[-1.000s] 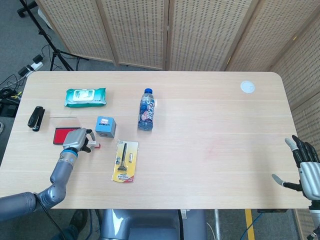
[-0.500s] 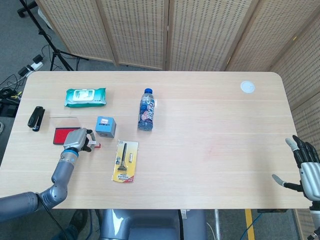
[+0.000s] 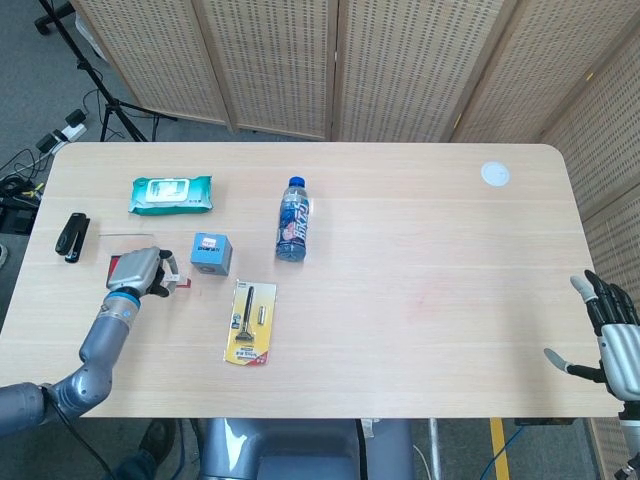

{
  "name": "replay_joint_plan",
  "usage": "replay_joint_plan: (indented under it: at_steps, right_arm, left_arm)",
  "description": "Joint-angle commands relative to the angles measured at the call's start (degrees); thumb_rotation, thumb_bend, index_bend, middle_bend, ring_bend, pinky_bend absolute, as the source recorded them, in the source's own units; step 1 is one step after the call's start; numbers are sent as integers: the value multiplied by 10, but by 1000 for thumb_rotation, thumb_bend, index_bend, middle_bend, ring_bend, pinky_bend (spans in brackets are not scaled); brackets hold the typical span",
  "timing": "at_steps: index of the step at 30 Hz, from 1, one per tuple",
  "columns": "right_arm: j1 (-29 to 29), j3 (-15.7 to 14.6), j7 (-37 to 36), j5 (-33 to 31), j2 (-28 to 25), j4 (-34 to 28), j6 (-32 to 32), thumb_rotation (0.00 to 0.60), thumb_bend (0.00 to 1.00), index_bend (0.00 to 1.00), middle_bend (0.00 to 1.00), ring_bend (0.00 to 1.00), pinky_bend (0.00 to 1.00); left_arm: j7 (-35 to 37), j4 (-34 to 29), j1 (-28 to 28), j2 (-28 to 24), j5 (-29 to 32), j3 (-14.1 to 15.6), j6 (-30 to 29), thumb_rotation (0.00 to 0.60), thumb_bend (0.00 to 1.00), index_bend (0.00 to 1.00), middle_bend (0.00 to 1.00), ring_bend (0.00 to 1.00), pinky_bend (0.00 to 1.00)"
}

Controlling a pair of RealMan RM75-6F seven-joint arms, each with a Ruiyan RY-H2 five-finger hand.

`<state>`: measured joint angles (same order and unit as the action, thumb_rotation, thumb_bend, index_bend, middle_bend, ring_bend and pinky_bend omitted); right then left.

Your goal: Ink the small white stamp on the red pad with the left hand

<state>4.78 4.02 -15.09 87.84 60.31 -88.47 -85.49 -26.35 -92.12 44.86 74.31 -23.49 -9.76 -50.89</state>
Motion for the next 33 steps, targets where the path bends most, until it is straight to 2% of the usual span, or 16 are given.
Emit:
replay_joint_plan:
  at_steps: [1,6,11,14,20,25,33]
  right_arm:
    - [0,0,1,0,0,-1,0,600,0,0,0,0,0]
    - [0,0,5,-1,1,-2,1,600,0,0,0,0,0]
    - [3,0,12,-4,3,-3,6,600,0,0,0,0,0]
    - [4,0,17,-5,4,-4,9,600,0,0,0,0,0]
    - [7,1,27,-11,8,-4,17,600,0,0,0,0,0]
    - [8,1,30,-13,10,-4,20,600,0,0,0,0,0]
    - [10,1,36,-16,12,-2,23,600,0,0,0,0,0]
  left_arm:
    - [-40,-49,20,-75,59,10,8,600,387,599,988,946,931]
    - [-31,-10,30,-117,120,25,77,600,394,601,988,946,931]
    - [11,68,19,-108,116,36,147,600,408,607,988,946,931]
    - [38,113,12,-92,93,40,180,600,409,610,988,946,931]
    - [70,148,11,-74,58,49,199,600,410,613,988,946,931]
    - [87,175,12,-55,47,60,200,600,413,613,988,946,931]
    - [110,219,12,-24,11,61,191,600,414,613,988,945,931]
